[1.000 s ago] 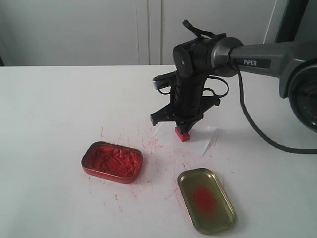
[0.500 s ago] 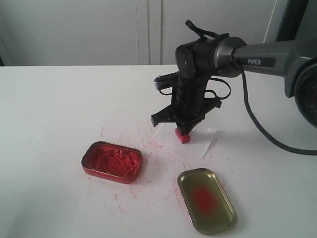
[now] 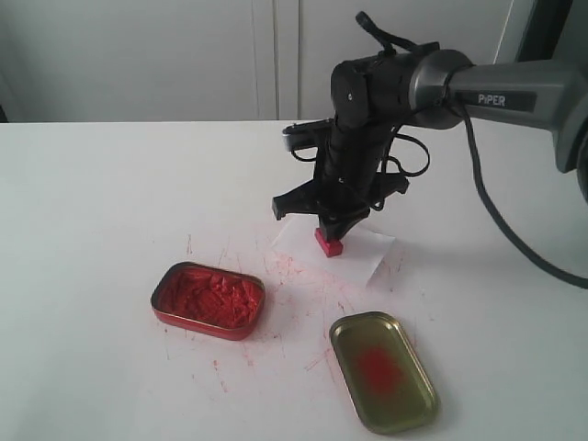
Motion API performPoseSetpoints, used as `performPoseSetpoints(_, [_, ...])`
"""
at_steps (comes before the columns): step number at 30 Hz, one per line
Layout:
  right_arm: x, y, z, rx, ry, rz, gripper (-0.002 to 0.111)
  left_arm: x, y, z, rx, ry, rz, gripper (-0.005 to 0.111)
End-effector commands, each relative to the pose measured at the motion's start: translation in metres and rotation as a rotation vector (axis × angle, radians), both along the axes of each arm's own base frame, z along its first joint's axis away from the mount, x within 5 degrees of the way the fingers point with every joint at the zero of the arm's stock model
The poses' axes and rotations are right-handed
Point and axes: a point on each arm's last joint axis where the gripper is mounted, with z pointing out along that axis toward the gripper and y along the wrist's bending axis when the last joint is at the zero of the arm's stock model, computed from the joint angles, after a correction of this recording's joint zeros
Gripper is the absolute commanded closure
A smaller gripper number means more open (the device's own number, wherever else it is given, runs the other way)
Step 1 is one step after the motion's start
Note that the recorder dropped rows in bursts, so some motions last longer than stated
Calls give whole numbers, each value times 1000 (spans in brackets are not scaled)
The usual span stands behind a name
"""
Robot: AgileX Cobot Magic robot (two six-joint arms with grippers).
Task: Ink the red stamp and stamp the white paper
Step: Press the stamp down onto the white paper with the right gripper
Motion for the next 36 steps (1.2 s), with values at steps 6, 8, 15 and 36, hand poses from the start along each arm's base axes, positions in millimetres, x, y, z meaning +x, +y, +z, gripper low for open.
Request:
performPoseSetpoints(6, [8, -13, 8, 128, 21, -48, 108, 0, 0, 0, 0, -4, -2, 107])
performPoseSetpoints(8, [11, -18, 7, 135, 27, -61, 108, 0, 0, 0, 0, -4, -2, 107])
performPoseSetpoints(15, [13, -22, 2, 151, 46, -46, 108, 0, 0, 0, 0, -4, -2, 107])
performPoseSetpoints(36, [16, -34, -23, 294, 100, -70, 108, 0, 0, 0, 0, -4, -2, 107])
